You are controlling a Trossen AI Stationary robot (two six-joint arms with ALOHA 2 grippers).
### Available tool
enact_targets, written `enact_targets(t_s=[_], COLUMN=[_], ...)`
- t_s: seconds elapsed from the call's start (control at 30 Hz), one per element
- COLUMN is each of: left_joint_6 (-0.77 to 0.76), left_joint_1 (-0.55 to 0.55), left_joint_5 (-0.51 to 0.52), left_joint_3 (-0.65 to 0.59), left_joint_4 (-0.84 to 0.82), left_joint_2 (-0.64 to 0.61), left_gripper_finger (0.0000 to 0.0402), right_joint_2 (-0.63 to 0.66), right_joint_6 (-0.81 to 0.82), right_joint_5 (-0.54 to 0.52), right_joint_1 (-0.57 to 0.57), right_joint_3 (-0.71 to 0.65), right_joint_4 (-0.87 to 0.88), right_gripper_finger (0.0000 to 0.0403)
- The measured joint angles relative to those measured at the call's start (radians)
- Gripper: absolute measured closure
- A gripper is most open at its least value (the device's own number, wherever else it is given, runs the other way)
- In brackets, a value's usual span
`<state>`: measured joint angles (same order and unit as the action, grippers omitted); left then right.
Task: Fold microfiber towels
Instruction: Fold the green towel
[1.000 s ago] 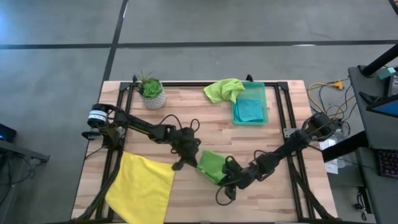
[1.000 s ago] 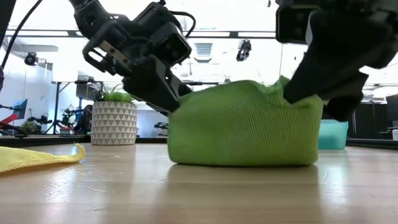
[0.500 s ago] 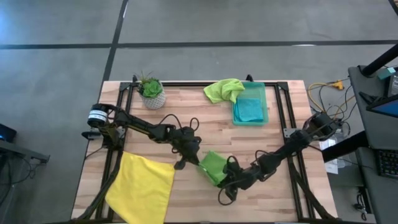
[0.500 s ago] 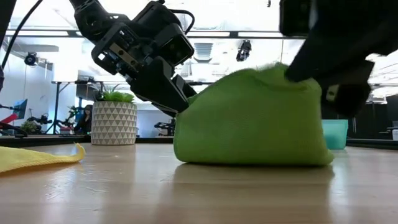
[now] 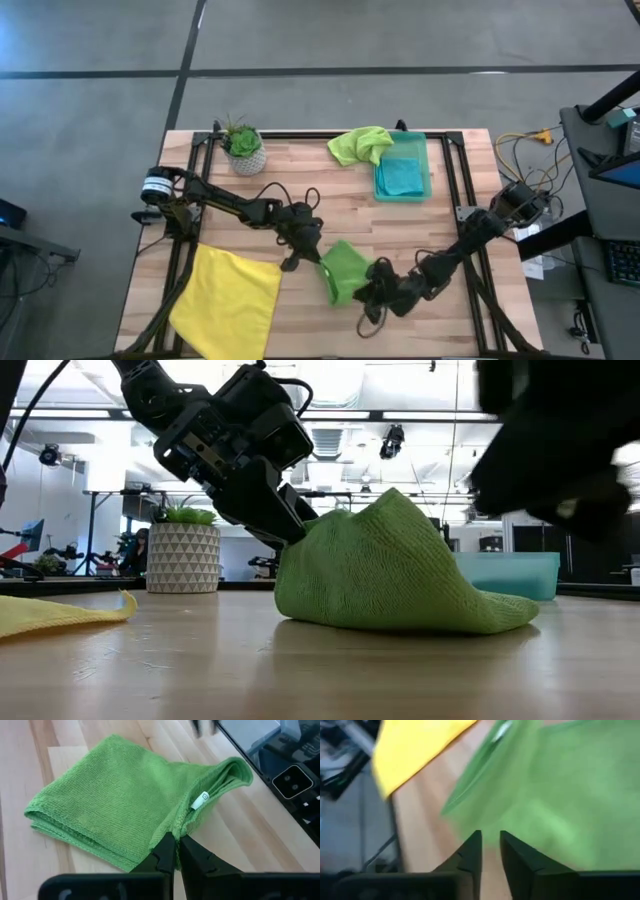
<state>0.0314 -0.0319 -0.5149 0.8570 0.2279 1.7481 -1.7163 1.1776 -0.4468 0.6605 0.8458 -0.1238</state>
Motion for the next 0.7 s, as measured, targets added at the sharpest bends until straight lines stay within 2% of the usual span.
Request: enact_targets(t_s=[0.13,0.4,0.57,0.7], left_joint_6=[-0.001,-0.027,-0.049,-0.056], left_joint_1=[0.0,-0.001,-0.001,-0.001], left_joint_5=[-0.002,-0.003,-0.001,0.002], left_joint_3=[0.0,0.001,0.002,0.003], left_joint_4=[0.0,0.007,0.034,0.046], left_joint_2=[0.0,0.0,0.0,0.0], left_gripper_finger=[0.0401,0.0401,0.0401,0.0401], right_joint_2=[-0.001,-0.034,-0.158,-0.236], right_joint_6=[-0.025,-0.066,-0.076,-0.043], right_joint_5=[-0.003,0.043,0.157,0.159], right_joint_1=[-0.035,-0.082,-0.09,-0.084], right_joint_3=[0.002,0.004,0.087,0.14], right_joint_4=[0.02,0.019,0.01,0.019], right_gripper_finger=[0.0387,0.0394,0.0394,0.0394])
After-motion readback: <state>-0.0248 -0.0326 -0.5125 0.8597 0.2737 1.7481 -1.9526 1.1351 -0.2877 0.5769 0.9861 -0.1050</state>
